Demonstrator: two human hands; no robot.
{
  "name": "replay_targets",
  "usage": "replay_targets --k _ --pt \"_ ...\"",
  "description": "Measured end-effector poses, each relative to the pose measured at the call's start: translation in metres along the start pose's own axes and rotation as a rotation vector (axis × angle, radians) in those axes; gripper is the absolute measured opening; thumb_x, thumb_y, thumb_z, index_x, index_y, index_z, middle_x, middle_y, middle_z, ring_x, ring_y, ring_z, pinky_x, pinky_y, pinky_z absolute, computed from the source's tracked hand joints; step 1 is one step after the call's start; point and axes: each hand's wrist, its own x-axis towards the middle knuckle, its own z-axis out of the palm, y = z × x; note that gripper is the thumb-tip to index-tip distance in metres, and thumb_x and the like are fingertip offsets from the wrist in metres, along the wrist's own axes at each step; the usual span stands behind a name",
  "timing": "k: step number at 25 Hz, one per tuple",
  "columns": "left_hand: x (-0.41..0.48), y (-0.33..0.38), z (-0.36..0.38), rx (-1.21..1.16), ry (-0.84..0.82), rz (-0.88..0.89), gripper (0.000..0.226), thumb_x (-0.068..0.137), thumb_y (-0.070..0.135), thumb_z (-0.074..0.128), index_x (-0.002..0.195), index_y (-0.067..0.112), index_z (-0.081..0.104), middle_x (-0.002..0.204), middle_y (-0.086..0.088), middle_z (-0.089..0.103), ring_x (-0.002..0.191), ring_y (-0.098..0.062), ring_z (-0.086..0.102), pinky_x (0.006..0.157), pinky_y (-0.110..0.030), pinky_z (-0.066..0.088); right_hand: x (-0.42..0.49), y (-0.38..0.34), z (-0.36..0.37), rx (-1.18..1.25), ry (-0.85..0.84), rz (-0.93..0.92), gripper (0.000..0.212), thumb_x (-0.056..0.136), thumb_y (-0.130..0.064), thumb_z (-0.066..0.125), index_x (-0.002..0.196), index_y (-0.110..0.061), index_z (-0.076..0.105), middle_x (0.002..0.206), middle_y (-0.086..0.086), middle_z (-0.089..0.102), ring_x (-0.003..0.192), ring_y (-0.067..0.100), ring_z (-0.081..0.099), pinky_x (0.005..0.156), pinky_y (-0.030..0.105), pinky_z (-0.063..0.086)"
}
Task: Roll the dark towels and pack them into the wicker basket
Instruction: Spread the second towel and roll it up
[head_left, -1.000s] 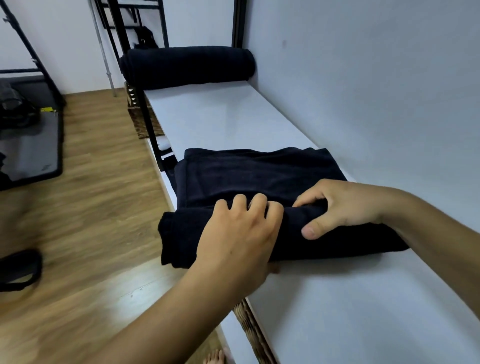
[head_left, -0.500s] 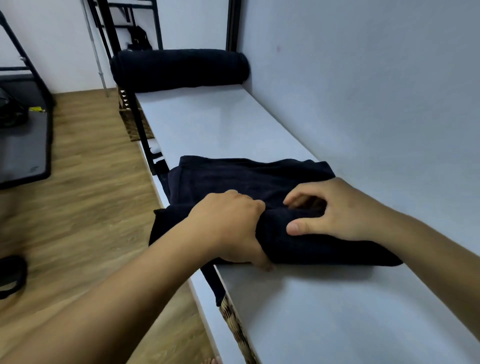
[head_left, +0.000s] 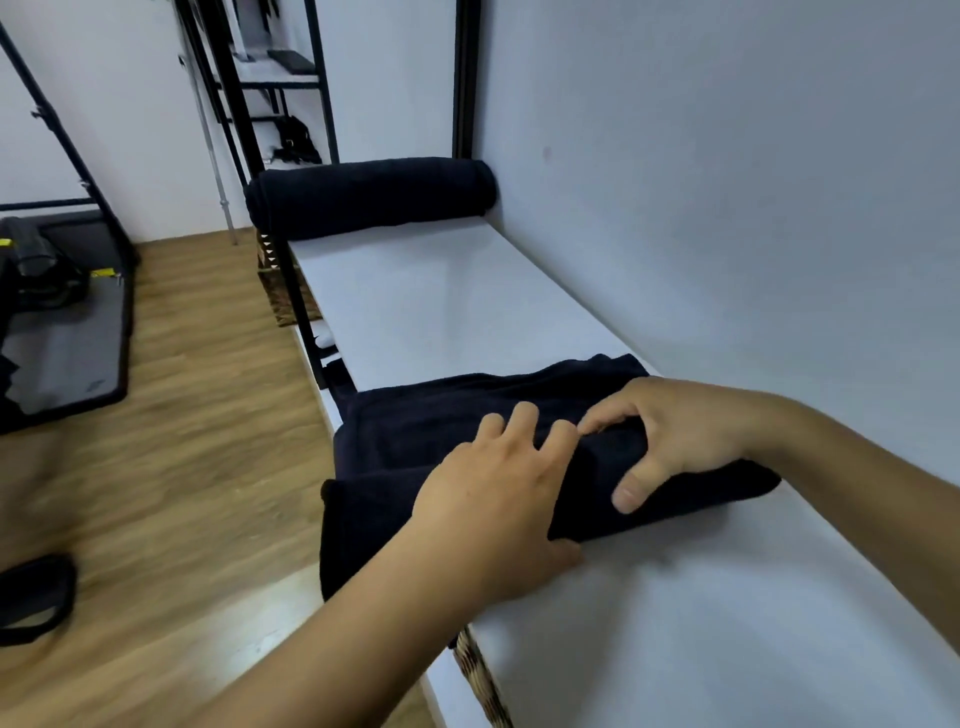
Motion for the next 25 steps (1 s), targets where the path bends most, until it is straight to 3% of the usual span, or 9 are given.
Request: replay_targets --k 3,7,9,12,15,17,19,21,25 --pt "-0.001 0.021 0.016 0.159 0.080 -0.021 0.095 0.082 0.059 0.067 0.145 0.011 0.016 0.128 -0.010 0.036 0.111 -0.030 0.040 0.083 -0.042 0.039 0.033 0.002 -0.026 0.069 -0.268 0.024 0.057 0.053 -0.044 0.087 0.108 -0.037 0.073 0.106 -0.011 0.075 0.105 0.015 0.070 0.101 0.042 0.051" --pt "0.006 0.017 0.026 0.234 0.093 -0.171 0.091 0.074 0.056 0.076 0.136 0.008 0.031 0.112 -0.011 0.048 0.082 -0.027 0.035 0.065 -0.040 0.028 0.055 0.001 -0.032 0.074 -0.316 0.071 0.059 0.051 -0.041 0.087 0.108 -0.033 0.074 0.108 -0.001 0.076 0.105 0.025 0.071 0.100 0.048 0.053" --pt "0.011 0.013 0.027 0.151 0.085 -0.191 0.084 0.078 0.054 0.072 0.135 0.010 0.030 0.113 -0.009 0.046 0.081 -0.026 0.030 0.066 -0.039 0.027 0.047 0.001 -0.034 -0.003 -0.197 0.025 0.055 0.056 -0.045 0.087 0.109 -0.041 0.071 0.107 -0.012 0.075 0.102 0.010 0.070 0.099 0.043 0.053" --pt "0.022 -0.001 0.016 -0.064 0.017 -0.208 0.074 0.076 0.063 0.069 0.123 0.015 0.036 0.108 -0.002 0.045 0.085 -0.025 0.035 0.069 -0.036 0.034 0.019 0.007 -0.024 -0.134 0.243 -0.050 0.053 0.063 -0.052 0.087 0.110 -0.050 0.064 0.111 -0.030 0.066 0.103 -0.014 0.057 0.097 0.024 0.049" --pt "0.034 -0.021 0.003 -0.228 -0.105 -0.182 0.068 0.069 0.071 0.070 0.104 0.022 0.037 0.097 0.004 0.049 0.086 -0.021 0.049 0.072 -0.035 0.043 0.004 0.019 0.012 -0.442 0.382 -0.225 0.089 0.054 -0.056 0.087 0.134 -0.043 0.050 0.130 -0.031 0.050 0.115 -0.007 0.047 0.099 0.021 0.040" --pt "0.040 -0.027 -0.006 -0.280 -0.184 -0.197 0.070 0.067 0.071 0.071 0.108 0.023 0.042 0.099 0.005 0.056 0.090 -0.020 0.055 0.077 -0.036 0.049 0.012 0.023 0.014 -0.428 0.417 -0.245 0.088 0.052 -0.050 0.090 0.131 -0.047 0.052 0.121 -0.027 0.061 0.108 0.003 0.057 0.092 0.027 0.047" --pt "0.039 -0.025 -0.010 -0.236 -0.171 -0.224 0.073 0.069 0.072 0.068 0.117 0.023 0.044 0.100 0.005 0.054 0.091 -0.019 0.052 0.078 -0.036 0.048 0.019 0.012 -0.005 -0.272 0.327 -0.110 0.078 0.051 -0.043 0.092 0.120 -0.056 0.057 0.106 -0.030 0.067 0.098 -0.003 0.061 0.084 0.022 0.049" --pt "0.032 -0.016 -0.002 0.041 -0.013 -0.198 0.075 0.076 0.070 0.061 0.126 0.019 0.039 0.107 0.000 0.050 0.092 -0.023 0.048 0.078 -0.036 0.040 0.028 0.009 -0.027 -0.123 0.148 -0.010 0.070 0.054 -0.037 0.093 0.114 -0.057 0.063 0.100 -0.030 0.070 0.095 -0.003 0.065 0.085 0.025 0.053" --pt "0.021 -0.012 0.022 0.346 0.188 -0.182 0.092 0.073 0.068 0.068 0.135 0.008 0.033 0.108 -0.009 0.051 0.084 -0.029 0.045 0.077 -0.043 0.035 0.058 0.009 -0.046 0.138 -0.154 0.081 0.052 0.055 -0.030 0.093 0.105 -0.034 0.076 0.101 -0.003 0.078 0.094 0.024 0.074 0.092 0.048 0.058"
